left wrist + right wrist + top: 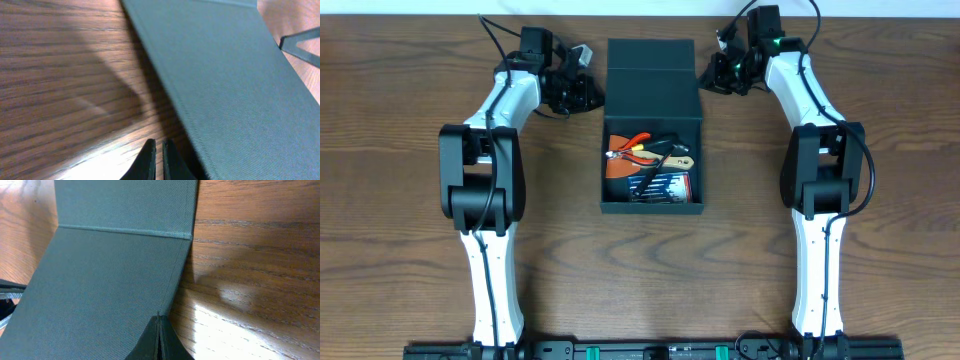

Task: Pack container
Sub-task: 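Move both grippers to the box lid's back edge and grasp it, then swing the lid forward with both grippers to close the box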

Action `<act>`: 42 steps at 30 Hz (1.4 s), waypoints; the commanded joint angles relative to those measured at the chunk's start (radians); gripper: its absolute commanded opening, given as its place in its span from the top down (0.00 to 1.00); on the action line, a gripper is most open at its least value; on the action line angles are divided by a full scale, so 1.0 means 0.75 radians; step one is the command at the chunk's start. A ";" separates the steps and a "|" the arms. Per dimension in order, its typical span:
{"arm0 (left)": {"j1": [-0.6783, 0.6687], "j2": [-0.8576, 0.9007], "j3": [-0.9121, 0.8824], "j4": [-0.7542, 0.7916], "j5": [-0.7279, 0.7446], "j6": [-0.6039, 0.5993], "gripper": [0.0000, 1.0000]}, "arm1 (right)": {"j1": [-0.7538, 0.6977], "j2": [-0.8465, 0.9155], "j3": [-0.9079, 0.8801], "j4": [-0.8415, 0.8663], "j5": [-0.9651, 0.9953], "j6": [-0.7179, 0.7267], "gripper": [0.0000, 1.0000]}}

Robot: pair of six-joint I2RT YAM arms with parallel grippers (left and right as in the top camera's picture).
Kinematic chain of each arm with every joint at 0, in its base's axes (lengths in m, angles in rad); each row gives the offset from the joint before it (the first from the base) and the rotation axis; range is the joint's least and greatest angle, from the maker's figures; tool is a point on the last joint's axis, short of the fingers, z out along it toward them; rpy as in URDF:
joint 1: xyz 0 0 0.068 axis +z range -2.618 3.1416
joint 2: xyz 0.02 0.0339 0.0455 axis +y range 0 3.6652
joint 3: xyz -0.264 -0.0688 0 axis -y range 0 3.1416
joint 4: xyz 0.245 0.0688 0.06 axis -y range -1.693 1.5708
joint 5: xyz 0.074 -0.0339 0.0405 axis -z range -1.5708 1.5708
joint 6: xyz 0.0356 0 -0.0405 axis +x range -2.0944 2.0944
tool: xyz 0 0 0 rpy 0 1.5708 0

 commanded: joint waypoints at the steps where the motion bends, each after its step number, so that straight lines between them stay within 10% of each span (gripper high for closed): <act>1: 0.024 0.017 0.003 0.003 -0.011 -0.022 0.94 | -0.005 0.071 -0.006 -0.018 -0.014 0.012 0.99; 31: 0.021 0.032 -0.057 0.174 0.105 -0.021 0.94 | 0.024 0.078 -0.013 -0.056 0.089 -0.054 0.99; 42: 0.021 0.042 -0.057 0.266 0.321 -0.032 0.94 | 0.022 0.078 -0.012 0.135 -0.426 -0.119 0.99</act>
